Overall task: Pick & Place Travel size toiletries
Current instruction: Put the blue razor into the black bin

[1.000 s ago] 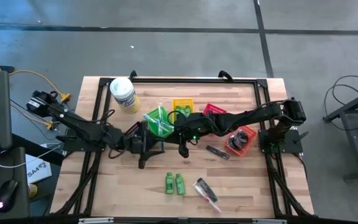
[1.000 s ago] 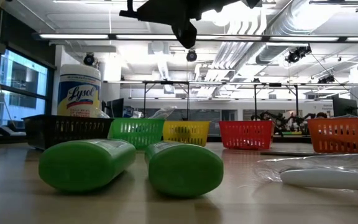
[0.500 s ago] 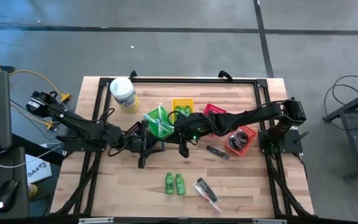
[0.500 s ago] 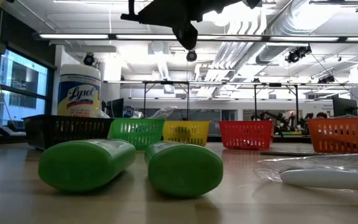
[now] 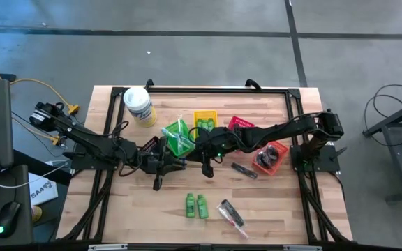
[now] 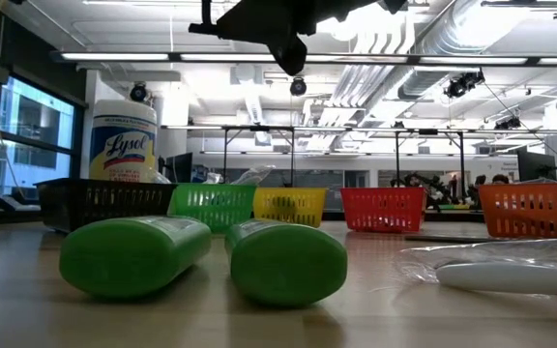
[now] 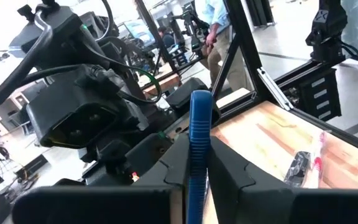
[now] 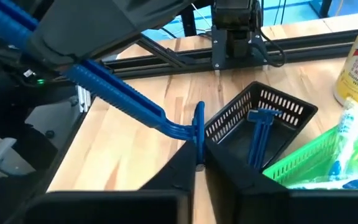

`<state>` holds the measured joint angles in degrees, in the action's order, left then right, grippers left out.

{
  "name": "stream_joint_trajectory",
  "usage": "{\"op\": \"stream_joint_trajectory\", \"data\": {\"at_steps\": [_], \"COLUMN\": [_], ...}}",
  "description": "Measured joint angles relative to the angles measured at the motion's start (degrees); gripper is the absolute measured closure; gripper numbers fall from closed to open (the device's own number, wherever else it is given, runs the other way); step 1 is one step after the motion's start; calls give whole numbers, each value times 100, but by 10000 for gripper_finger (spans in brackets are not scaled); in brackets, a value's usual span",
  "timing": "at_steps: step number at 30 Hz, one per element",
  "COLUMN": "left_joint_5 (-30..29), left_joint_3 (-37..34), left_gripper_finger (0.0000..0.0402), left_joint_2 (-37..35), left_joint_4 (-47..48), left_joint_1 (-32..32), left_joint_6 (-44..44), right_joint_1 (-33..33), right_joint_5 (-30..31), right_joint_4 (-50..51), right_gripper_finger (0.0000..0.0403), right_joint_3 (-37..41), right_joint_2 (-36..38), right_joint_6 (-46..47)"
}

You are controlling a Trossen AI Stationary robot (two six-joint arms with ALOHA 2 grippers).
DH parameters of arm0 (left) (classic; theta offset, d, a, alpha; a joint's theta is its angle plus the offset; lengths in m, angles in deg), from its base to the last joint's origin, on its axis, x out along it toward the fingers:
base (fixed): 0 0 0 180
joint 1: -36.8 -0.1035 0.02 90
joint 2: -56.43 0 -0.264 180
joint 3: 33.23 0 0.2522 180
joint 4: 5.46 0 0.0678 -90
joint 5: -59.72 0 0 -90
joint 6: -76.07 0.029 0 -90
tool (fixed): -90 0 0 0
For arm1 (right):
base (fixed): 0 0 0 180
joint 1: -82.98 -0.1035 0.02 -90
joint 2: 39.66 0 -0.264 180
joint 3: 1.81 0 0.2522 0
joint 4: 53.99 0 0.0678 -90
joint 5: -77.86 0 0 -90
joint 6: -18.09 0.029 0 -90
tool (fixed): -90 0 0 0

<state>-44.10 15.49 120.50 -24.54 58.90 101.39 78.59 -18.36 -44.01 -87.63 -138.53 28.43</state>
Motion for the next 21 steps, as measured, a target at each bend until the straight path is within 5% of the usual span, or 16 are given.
{"op": "stream_joint_trajectory", "data": {"at_steps": [12, 16, 21], "left_joint_5": [-105, -664, -1726], "left_joint_3": [-4, -2, 2], "left_gripper_finger": [381, 381, 381], "left_joint_2": [-31, -349, -1003], "left_joint_4": [210, 527, 1134], "left_joint_1": [44, 382, 993], "left_joint_6": [-258, -262, -252], "right_joint_1": [-25, -74, -305], "right_joint_5": [819, 1189, 1508], "right_joint_4": [366, 875, 1095], "right_gripper_finger": [154, 133, 152], "right_joint_3": [-2, -2, -2], "right_joint_2": [0, 0, 52], "right_joint_6": [-539, -575, -768]}}
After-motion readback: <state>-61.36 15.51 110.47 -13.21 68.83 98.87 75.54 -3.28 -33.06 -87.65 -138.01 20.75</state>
